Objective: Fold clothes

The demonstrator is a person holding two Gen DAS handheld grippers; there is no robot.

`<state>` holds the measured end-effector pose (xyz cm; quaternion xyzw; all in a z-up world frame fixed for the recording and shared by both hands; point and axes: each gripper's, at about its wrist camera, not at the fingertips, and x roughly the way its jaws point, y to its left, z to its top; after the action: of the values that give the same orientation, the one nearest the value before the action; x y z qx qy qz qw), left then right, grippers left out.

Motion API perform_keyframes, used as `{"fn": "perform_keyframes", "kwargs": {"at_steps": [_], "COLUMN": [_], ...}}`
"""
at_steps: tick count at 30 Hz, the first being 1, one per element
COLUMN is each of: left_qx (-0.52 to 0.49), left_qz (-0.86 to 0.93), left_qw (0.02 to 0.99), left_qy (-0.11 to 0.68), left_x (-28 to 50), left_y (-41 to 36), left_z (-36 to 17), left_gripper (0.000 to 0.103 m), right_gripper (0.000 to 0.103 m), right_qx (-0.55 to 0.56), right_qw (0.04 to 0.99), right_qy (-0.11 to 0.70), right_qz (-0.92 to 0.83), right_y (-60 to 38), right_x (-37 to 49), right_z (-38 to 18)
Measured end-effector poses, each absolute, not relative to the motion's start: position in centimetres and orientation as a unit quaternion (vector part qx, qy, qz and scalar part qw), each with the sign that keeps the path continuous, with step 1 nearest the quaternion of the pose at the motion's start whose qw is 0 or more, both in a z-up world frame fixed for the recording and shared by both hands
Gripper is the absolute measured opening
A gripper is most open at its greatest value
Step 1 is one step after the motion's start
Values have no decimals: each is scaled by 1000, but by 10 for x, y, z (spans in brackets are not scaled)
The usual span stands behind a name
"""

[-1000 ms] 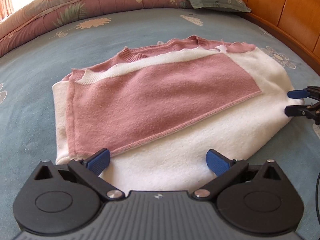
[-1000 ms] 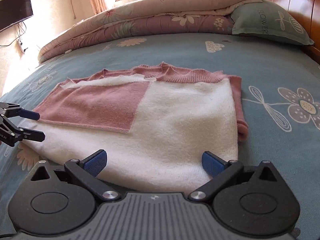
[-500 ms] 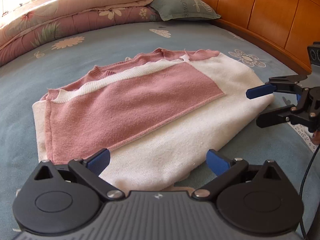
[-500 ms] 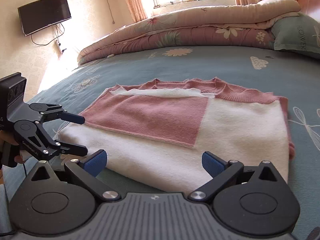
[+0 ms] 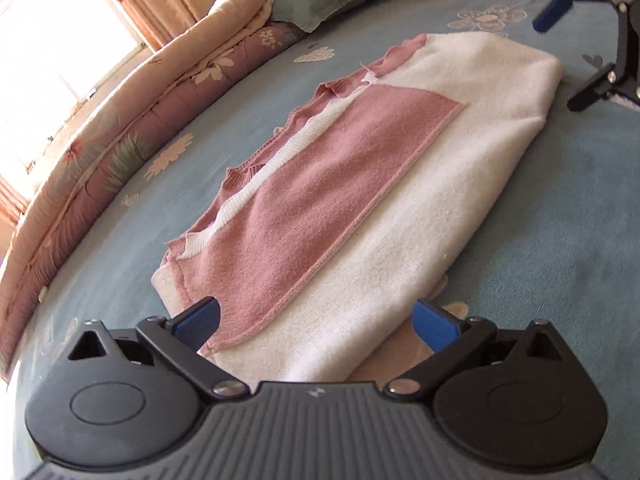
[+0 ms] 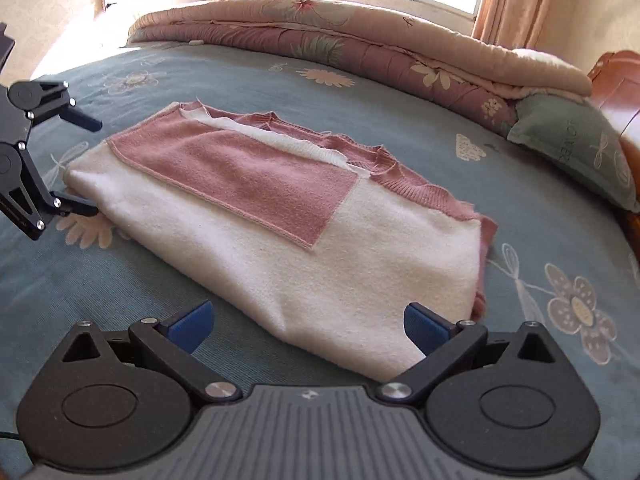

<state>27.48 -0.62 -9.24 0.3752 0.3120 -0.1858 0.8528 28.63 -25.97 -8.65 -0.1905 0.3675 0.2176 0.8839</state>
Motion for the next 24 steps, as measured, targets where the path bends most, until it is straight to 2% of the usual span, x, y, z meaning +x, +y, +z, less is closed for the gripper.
{"fn": "perform_keyframes", "kwargs": {"at_steps": [3, 8, 17, 24], "left_qx": [500, 555, 581, 601], "left_qz": [-176, -174, -189, -146], "left_qw": [803, 777, 767, 757], "left_qy": [273, 241, 195, 212], "left_x": [260, 261, 290, 294], "left_y": [-20, -31, -77, -33], "left_z": [-114, -124, -134, -144], "left_gripper": [102, 103, 103, 103], "right_gripper": [103, 103, 103, 103], "right_qx": [-301, -451, -534, -564], "right_qw": [865, 817, 794, 781], "right_qy": [356, 328, 214, 207], "right_qz": [185, 144, 196, 169], "right_y": [-253, -237, -166, -205], "right_x": [281, 278, 295, 300], "right_z": [-98, -119, -129, -133]}}
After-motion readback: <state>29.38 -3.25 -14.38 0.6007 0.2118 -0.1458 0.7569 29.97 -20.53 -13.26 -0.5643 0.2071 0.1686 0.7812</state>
